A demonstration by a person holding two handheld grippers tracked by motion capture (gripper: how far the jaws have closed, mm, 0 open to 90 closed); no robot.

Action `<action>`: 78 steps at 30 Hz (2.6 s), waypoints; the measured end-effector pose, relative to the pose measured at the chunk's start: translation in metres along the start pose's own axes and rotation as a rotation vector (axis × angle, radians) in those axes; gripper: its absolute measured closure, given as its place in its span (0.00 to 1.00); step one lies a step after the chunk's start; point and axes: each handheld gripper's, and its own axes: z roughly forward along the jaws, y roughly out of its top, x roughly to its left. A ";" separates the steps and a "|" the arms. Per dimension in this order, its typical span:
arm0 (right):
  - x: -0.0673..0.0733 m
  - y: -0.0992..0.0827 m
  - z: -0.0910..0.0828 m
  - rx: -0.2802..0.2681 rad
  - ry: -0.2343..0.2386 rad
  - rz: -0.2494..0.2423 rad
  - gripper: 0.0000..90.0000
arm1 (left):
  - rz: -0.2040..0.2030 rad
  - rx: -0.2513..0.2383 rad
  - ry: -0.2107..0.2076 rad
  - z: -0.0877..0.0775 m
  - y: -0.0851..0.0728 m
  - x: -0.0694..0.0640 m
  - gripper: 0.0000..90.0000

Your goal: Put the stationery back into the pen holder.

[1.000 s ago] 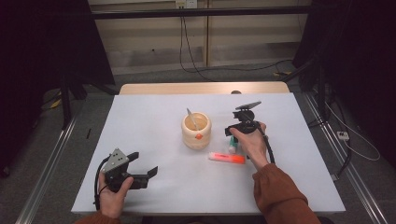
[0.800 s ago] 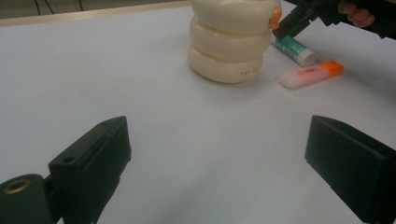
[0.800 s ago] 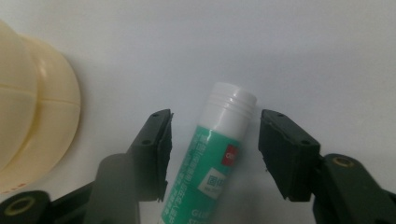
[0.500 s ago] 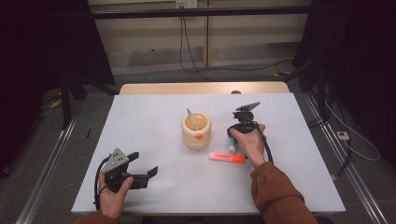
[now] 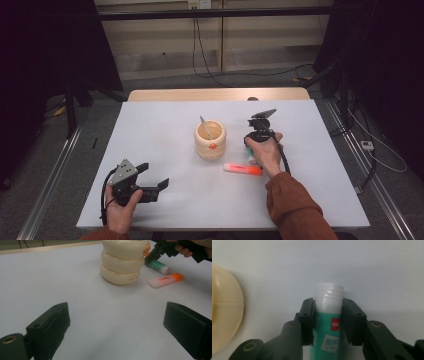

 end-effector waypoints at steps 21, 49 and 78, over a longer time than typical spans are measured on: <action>-0.002 0.000 -0.006 -0.086 0.057 -0.071 0.73 | -0.002 0.000 0.001 0.000 0.000 0.000 0.07; -0.011 -0.016 -0.030 -0.425 0.195 -0.167 0.73 | -0.001 0.003 0.003 0.001 0.000 0.000 0.07; -0.008 -0.032 -0.053 -0.662 0.405 -0.332 0.73 | -0.005 0.000 0.002 0.000 -0.001 0.001 0.07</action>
